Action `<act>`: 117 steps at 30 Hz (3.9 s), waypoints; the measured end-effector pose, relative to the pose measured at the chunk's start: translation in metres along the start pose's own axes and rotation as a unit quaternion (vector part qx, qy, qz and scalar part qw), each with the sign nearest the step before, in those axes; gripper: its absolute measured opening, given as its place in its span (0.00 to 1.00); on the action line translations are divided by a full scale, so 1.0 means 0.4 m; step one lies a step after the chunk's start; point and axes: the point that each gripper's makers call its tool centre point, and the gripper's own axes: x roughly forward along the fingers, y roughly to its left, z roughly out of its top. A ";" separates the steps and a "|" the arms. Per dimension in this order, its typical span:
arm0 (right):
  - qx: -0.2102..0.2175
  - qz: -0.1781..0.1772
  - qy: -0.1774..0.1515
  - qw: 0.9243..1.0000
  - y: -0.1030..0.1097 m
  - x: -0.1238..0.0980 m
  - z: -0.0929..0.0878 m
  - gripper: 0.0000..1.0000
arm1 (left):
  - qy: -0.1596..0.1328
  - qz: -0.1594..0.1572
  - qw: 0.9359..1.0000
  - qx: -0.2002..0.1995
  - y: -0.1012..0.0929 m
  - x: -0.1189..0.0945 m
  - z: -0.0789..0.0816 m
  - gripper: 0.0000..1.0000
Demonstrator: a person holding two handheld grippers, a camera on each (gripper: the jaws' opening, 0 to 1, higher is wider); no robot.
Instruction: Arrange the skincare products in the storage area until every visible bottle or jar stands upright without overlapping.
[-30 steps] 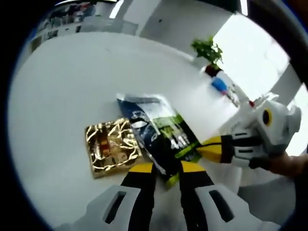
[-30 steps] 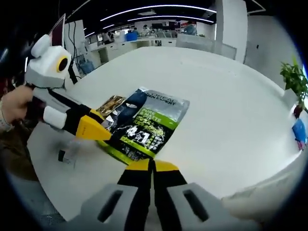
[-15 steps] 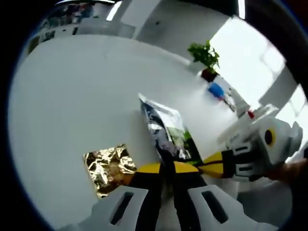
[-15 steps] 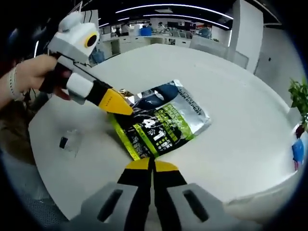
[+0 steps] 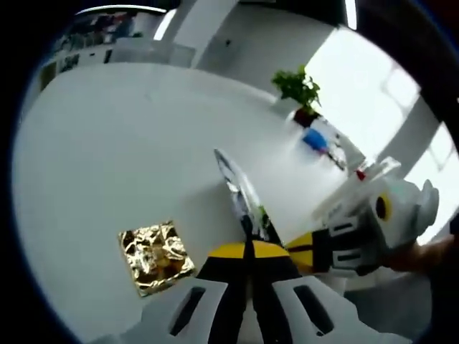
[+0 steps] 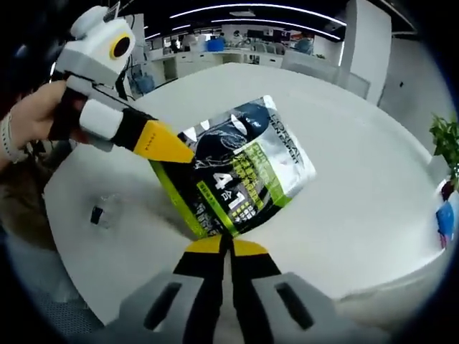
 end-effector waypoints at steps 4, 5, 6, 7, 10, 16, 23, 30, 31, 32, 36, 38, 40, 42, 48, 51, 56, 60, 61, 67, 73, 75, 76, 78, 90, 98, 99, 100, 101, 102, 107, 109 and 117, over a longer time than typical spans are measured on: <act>0.021 0.009 -0.013 1.000 0.009 -0.024 0.011 0.07 | -0.017 -0.004 1.000 -0.013 -0.008 -0.021 0.017 0.00; 0.023 0.010 -0.019 1.000 0.013 -0.032 0.018 0.07 | -0.018 -0.002 1.000 -0.012 -0.009 -0.024 0.017 0.00; 0.026 0.012 -0.022 0.999 0.015 -0.038 0.023 0.07 | -0.019 -0.002 1.000 -0.012 -0.009 -0.026 0.018 0.00; 0.032 0.017 -0.027 0.999 0.020 -0.045 0.029 0.07 | -0.022 -0.002 1.000 -0.014 -0.011 -0.031 0.020 0.00; 0.049 0.022 -0.038 0.998 0.023 -0.061 0.041 0.07 | -0.031 0.000 0.999 -0.013 -0.019 -0.045 0.026 0.00; 0.093 0.045 -0.064 0.993 0.040 -0.100 0.061 0.08 | -0.048 -0.001 0.999 -0.011 -0.035 -0.069 0.042 0.00; 0.150 0.067 -0.093 0.982 0.048 -0.149 0.078 0.09 | -0.069 -0.004 0.997 -0.015 -0.041 -0.100 0.066 0.00; 0.186 0.097 -0.113 0.971 0.069 -0.190 0.077 0.18 | -0.077 0.000 0.997 -0.006 -0.072 -0.119 0.073 0.00; 0.189 0.099 -0.115 0.970 0.071 -0.193 0.078 0.17 | -0.079 -0.001 0.997 -0.003 -0.079 -0.123 0.075 0.00; 0.194 0.103 -0.118 0.968 0.074 -0.199 0.077 0.16 | -0.080 0.000 0.997 -0.002 -0.083 -0.125 0.076 0.00; 0.221 0.119 -0.136 0.958 0.078 -0.226 0.078 0.16 | -0.089 -0.001 0.996 0.001 -0.097 -0.141 0.087 0.00; 0.224 0.141 -0.144 0.954 0.087 -0.238 0.078 0.24 | -0.093 -0.003 0.996 0.003 -0.104 -0.151 0.094 0.00; 0.236 0.139 -0.144 0.951 0.080 -0.236 0.069 0.30 | -0.095 -0.003 0.995 0.008 -0.116 -0.157 0.096 0.00; 0.254 0.146 -0.151 0.944 0.080 -0.243 0.067 0.29 | -0.094 -0.005 0.995 0.012 -0.131 -0.163 0.095 0.00; 0.320 0.185 -0.167 0.914 0.085 -0.265 0.070 0.26 | -0.099 -0.008 0.995 0.025 -0.185 -0.188 0.090 0.00; 0.333 0.189 -0.163 0.909 0.077 -0.263 0.056 0.27 | -0.100 -0.011 0.994 0.035 -0.208 -0.198 0.091 0.00; 0.372 0.216 -0.157 0.889 0.094 -0.267 0.054 0.29 | -0.100 -0.012 0.994 0.042 -0.234 -0.214 0.089 0.00; 0.418 0.242 -0.162 0.860 0.106 -0.263 0.067 0.32 | -0.104 -0.016 0.993 0.048 -0.264 -0.234 0.093 0.00; 0.427 0.250 -0.163 0.854 0.110 -0.263 0.069 0.35 | -0.106 -0.018 0.993 0.050 -0.273 -0.242 0.095 0.00; 0.528 0.320 -0.193 0.763 0.126 -0.280 0.119 0.37 | -0.114 -0.016 0.991 0.062 -0.302 -0.283 0.099 0.00; 0.610 0.384 -0.186 0.668 0.156 -0.286 0.141 0.35 | -0.126 -0.023 0.990 0.057 -0.330 -0.309 0.100 0.00; 0.620 0.389 -0.187 0.655 0.157 -0.286 0.140 0.34 | -0.130 -0.028 0.990 0.053 -0.335 -0.314 0.099 0.00; 0.622 0.391 -0.187 0.652 0.157 -0.287 0.139 0.32 | -0.132 -0.028 0.990 0.051 -0.336 -0.315 0.098 0.00; 0.634 0.393 -0.190 0.639 0.148 -0.292 0.141 0.27 | -0.133 -0.028 0.990 0.050 -0.336 -0.316 0.094 0.00; 0.630 0.405 -0.205 0.630 0.137 -0.320 0.158 0.07 | -0.156 -0.042 0.987 0.016 -0.321 -0.356 0.079 0.00; 0.606 0.423 -0.222 0.636 0.141 -0.359 0.183 0.02 | -0.168 -0.039 0.985 -0.003 -0.284 -0.382 0.073 0.00; 0.600 0.425 -0.226 0.639 0.142 -0.365 0.187 0.02 | -0.169 -0.039 0.985 -0.005 -0.281 -0.384 0.071 0.00; 0.593 0.430 -0.229 0.642 0.143 -0.371 0.192 0.01 | -0.171 -0.045 0.984 -0.012 -0.281 -0.387 0.069 0.00; 0.586 0.433 -0.233 0.644 0.144 -0.377 0.196 0.01 | -0.175 -0.048 0.983 -0.012 -0.281 -0.390 0.069 0.00; 0.577 0.435 -0.237 0.649 0.144 -0.382 0.200 0.01 | -0.178 -0.056 0.982 -0.009 -0.286 -0.393 0.067 0.00; 0.512 0.448 -0.256 0.687 0.144 -0.414 0.212 0.01 | -0.170 -0.075 0.982 0.023 -0.299 -0.402 0.043 0.00; 0.486 0.452 -0.262 0.701 0.142 -0.428 0.219 0.01 | -0.156 -0.073 0.984 0.034 -0.298 -0.398 0.025 0.02; 0.397 0.469 -0.267 0.742 0.133 -0.480 0.224 0.01 | -0.160 -0.131 0.978 0.024 -0.336 -0.385 0.012 0.25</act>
